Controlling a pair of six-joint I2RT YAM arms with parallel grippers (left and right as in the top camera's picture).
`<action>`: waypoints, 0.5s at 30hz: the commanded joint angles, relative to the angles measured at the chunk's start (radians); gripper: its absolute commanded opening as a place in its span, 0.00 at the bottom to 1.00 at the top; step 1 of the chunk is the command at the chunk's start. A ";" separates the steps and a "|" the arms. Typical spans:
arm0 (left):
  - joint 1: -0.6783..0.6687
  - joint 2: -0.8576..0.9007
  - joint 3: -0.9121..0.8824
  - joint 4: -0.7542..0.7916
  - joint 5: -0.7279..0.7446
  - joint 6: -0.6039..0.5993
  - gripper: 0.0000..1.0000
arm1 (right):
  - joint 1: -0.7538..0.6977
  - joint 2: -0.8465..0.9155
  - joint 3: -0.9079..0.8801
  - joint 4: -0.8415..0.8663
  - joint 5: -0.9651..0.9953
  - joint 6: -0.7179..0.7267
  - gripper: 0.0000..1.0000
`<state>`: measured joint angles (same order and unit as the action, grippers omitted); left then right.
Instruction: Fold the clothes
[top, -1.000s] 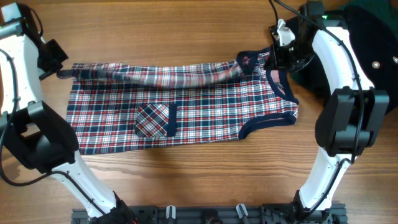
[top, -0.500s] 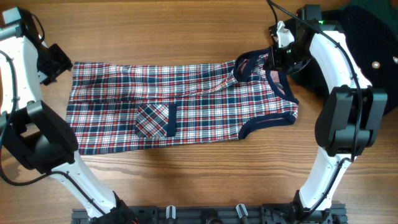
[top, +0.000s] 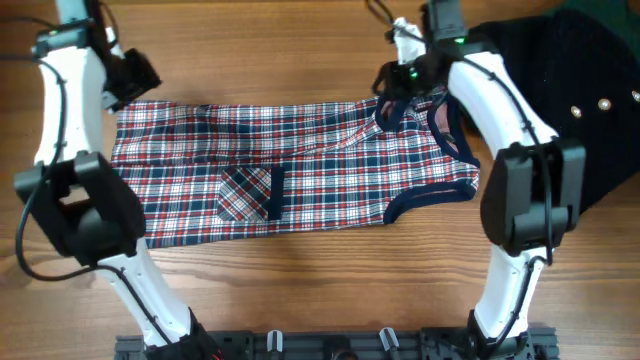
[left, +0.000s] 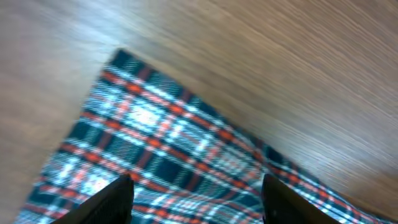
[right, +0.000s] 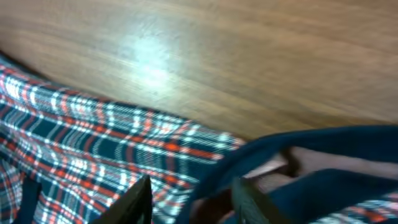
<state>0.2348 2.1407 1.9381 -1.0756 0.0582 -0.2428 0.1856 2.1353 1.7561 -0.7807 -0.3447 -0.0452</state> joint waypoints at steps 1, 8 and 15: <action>-0.018 0.034 -0.008 0.007 0.012 0.000 0.66 | -0.010 -0.014 -0.003 -0.019 0.057 0.093 0.45; -0.018 0.059 -0.008 -0.001 0.012 0.000 0.66 | -0.005 0.001 -0.003 -0.009 0.344 0.298 0.52; -0.018 0.059 -0.008 -0.001 0.012 0.000 0.66 | -0.006 0.004 -0.003 -0.012 0.496 0.462 0.52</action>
<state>0.2123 2.1838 1.9362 -1.0760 0.0593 -0.2432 0.1799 2.1353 1.7561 -0.8001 0.0631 0.3264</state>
